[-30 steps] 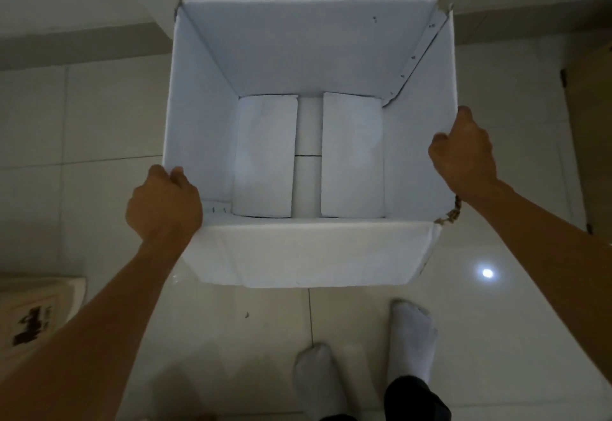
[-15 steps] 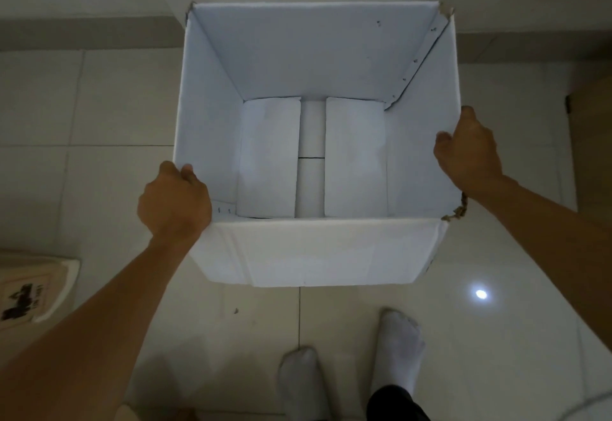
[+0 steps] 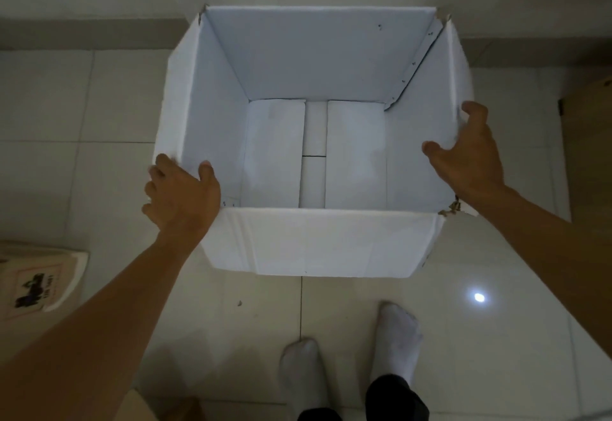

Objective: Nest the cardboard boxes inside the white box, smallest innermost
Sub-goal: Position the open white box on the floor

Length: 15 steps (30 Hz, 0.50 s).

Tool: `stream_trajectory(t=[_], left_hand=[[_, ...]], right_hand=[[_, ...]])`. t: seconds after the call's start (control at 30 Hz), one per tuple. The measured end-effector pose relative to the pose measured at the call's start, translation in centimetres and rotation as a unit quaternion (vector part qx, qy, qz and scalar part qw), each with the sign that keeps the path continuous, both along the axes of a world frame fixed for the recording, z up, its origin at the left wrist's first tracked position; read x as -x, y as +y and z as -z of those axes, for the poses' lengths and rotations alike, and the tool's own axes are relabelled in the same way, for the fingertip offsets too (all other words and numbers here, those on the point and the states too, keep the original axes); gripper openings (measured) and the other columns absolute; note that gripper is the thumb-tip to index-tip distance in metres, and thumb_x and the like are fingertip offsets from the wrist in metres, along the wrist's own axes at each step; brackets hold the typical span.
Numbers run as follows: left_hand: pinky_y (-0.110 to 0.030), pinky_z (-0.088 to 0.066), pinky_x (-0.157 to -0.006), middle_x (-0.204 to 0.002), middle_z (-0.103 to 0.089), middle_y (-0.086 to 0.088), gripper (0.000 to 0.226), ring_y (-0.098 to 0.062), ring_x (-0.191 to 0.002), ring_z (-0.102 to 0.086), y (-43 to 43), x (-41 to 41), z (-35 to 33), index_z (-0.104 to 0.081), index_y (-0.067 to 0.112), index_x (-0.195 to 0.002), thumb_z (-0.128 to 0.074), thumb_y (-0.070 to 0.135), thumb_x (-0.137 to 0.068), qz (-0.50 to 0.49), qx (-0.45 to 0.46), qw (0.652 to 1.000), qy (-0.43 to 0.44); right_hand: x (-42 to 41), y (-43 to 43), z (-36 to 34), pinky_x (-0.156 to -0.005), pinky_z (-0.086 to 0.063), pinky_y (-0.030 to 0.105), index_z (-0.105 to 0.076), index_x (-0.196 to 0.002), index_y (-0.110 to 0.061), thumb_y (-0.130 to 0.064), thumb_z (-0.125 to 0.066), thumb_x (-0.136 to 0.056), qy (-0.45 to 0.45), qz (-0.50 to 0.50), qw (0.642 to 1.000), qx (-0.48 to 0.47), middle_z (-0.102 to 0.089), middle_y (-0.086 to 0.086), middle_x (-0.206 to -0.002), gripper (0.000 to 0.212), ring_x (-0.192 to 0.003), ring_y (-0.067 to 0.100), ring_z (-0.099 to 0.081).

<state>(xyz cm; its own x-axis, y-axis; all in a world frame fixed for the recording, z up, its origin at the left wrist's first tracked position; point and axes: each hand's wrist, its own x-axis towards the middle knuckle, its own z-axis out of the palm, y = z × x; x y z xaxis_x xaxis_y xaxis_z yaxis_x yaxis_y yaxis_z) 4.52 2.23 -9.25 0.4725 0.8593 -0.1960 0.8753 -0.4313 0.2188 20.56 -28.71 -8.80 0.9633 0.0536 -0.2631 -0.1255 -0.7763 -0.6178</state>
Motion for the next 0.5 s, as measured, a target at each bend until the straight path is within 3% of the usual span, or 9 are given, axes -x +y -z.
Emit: stream_trajectory(t=[0.13,0.33,0.5], left_hand=[[-0.059,-0.021,-0.108,-0.154,-0.018,-0.022,0.074,-0.038,-0.140,-0.019,-1.0,1.8,-0.7,-0.018,0.003,-0.145,-0.047,0.045,-0.091,0.037,-0.012,0.998,-0.041],[-0.050,-0.020,-0.112,-0.155,-0.014,-0.021,0.072,-0.035,-0.142,-0.017,-2.8,5.7,-2.2,-0.016,0.005,-0.147,-0.052,0.035,-0.092,0.097,0.048,0.989,-0.099],[-0.048,-0.020,-0.114,-0.155,-0.015,-0.019,0.069,-0.032,-0.143,-0.016,-3.8,10.6,-4.4,-0.020,0.007,-0.146,-0.055,0.029,-0.091,0.117,0.087,0.980,-0.135]], right_hand=[[1.6,0.7,-2.1,-0.107,-0.036,0.048,-0.026,-0.143,-0.010,-0.018,-0.065,-0.084,-0.086,-0.054,0.995,0.002,-0.039,0.016,-0.143,0.072,-0.127,0.031,-0.043],[6.0,2.7,-4.9,-0.113,-0.026,0.047,-0.028,-0.143,-0.007,-0.013,-0.061,-0.086,-0.102,-0.108,0.989,-0.016,-0.037,0.013,-0.146,0.066,-0.133,0.027,-0.037],[11.5,3.5,-6.7,-0.110,-0.026,0.029,-0.029,-0.143,-0.012,-0.015,-0.062,-0.086,-0.077,-0.119,0.990,-0.024,-0.038,0.008,-0.147,0.066,-0.133,0.023,-0.037]])
